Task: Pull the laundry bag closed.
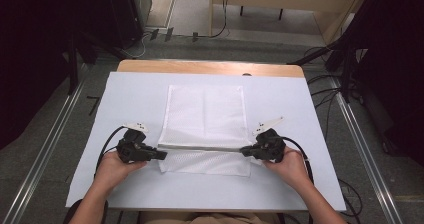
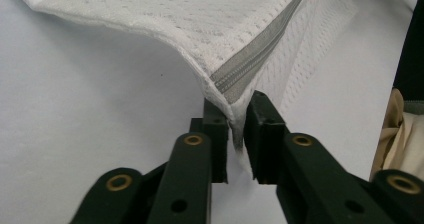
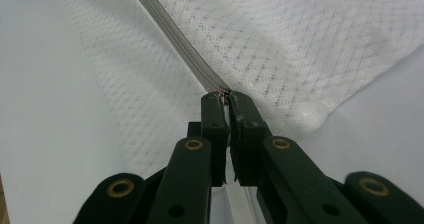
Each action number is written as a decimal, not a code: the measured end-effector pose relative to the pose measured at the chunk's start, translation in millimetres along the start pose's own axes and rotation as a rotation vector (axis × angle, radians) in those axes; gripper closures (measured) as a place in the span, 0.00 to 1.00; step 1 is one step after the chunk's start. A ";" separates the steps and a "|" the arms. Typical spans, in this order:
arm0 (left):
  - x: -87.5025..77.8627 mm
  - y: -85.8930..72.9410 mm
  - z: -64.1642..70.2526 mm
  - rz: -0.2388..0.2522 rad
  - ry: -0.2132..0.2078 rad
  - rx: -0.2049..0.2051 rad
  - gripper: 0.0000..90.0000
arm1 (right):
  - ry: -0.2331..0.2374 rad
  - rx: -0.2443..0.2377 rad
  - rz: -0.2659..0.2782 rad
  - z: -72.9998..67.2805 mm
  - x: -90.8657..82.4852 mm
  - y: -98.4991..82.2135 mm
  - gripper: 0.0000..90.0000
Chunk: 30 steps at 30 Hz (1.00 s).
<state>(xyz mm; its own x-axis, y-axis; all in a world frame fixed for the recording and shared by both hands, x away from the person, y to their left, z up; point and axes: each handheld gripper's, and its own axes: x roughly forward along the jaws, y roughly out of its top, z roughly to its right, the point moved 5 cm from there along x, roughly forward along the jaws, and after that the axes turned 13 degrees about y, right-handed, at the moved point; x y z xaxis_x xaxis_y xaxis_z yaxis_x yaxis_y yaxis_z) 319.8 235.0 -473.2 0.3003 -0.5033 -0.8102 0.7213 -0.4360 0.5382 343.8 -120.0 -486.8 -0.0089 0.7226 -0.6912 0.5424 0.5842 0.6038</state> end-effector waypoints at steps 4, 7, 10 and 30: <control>-0.7 1.0 -1.4 0.009 0.018 -0.003 0.74 | 0.003 0.007 0.000 -0.1 0.8 -0.3 0.96; -2.4 1.6 -3.5 0.025 0.026 -0.016 0.64 | 0.007 0.001 0.038 0.7 -1.2 2.2 0.84; -6.1 2.8 -7.1 0.060 0.048 -0.037 0.56 | -0.001 0.001 0.077 1.6 -5.7 4.6 0.78; -27.3 6.5 -36.0 0.213 0.227 -0.083 0.40 | -0.120 0.093 0.281 34.1 -47.7 0.0 0.54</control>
<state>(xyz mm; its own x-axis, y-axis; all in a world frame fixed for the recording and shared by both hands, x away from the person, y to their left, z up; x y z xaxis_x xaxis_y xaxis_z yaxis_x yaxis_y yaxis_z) 338.7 272.7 -455.9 0.5746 -0.3933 -0.7177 0.6732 -0.2715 0.6878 372.9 -167.1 -467.4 0.2486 0.7991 -0.5474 0.5839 0.3273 0.7429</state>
